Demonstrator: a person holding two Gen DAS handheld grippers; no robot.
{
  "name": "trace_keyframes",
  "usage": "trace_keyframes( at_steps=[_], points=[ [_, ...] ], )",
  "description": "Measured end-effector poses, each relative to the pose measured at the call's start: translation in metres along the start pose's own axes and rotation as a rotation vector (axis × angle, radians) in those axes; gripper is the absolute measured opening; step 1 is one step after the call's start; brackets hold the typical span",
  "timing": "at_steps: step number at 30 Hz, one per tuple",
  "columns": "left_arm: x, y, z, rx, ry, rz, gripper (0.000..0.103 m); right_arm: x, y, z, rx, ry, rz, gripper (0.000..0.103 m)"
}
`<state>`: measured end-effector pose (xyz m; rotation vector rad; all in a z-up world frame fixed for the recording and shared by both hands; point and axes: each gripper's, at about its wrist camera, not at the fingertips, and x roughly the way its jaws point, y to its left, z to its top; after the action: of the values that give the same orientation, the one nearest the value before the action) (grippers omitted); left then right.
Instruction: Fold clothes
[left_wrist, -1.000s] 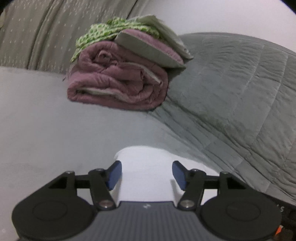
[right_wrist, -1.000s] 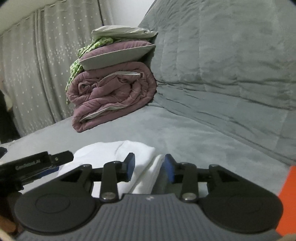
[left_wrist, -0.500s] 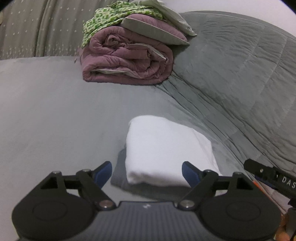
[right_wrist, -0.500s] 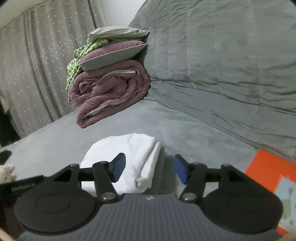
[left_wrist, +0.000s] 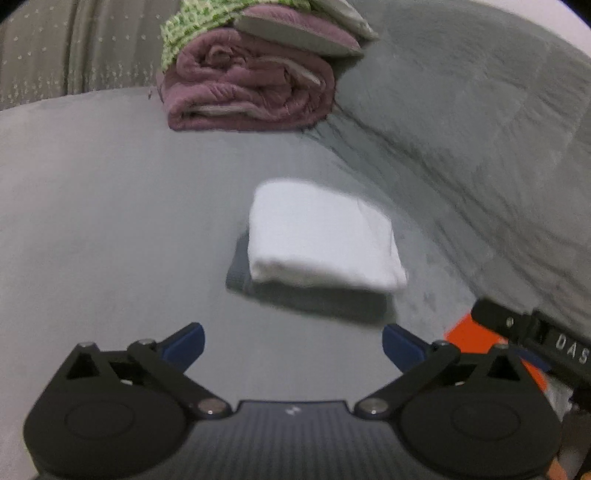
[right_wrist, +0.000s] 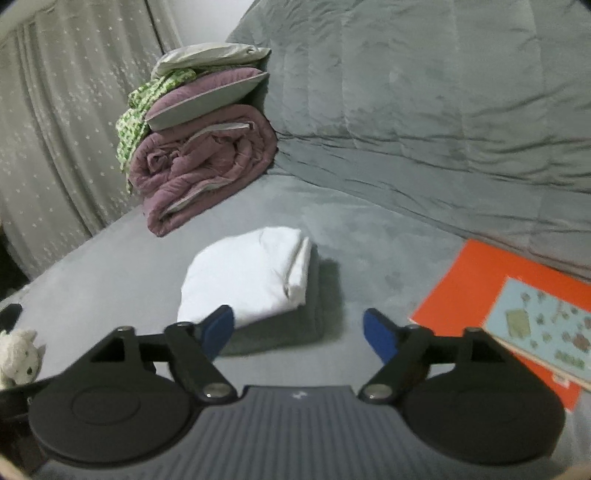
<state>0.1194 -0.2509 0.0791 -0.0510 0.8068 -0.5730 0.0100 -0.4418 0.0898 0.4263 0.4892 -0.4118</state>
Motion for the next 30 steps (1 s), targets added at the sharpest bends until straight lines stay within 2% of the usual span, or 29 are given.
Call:
trace_keyframes(
  at_steps=[2,4,5,10,14,18,23,30],
  points=[
    [-0.002,0.0,-0.013,0.034,0.038,0.025,0.103,-0.007,0.003,-0.009,-0.013,0.002,-0.021,0.098],
    [0.001,-0.001,-0.027,0.084,0.097,0.061,0.103,-0.006,0.007,-0.016,-0.034,0.011,-0.044,0.103],
    [0.002,-0.001,-0.034,0.107,0.12,0.076,0.103,-0.006,0.009,-0.02,-0.045,0.016,-0.056,0.103],
    [-0.002,0.011,-0.07,0.187,0.132,0.088,0.103,-0.003,0.013,-0.034,-0.042,0.048,-0.096,0.103],
    [-0.009,0.029,-0.089,0.191,0.128,0.082,0.103,0.004,0.025,-0.053,-0.111,0.028,-0.191,0.103],
    [-0.013,0.034,-0.088,0.213,0.112,0.095,0.103,0.014,0.035,-0.064,-0.12,0.04,-0.245,0.103],
    [-0.022,0.033,-0.086,0.247,0.045,0.122,0.103,0.017,0.049,-0.071,-0.111,0.031,-0.248,0.103],
    [-0.009,0.05,-0.085,0.197,0.069,0.123,0.103,0.027,0.064,-0.075,-0.166,0.038,-0.257,0.103]
  ],
)
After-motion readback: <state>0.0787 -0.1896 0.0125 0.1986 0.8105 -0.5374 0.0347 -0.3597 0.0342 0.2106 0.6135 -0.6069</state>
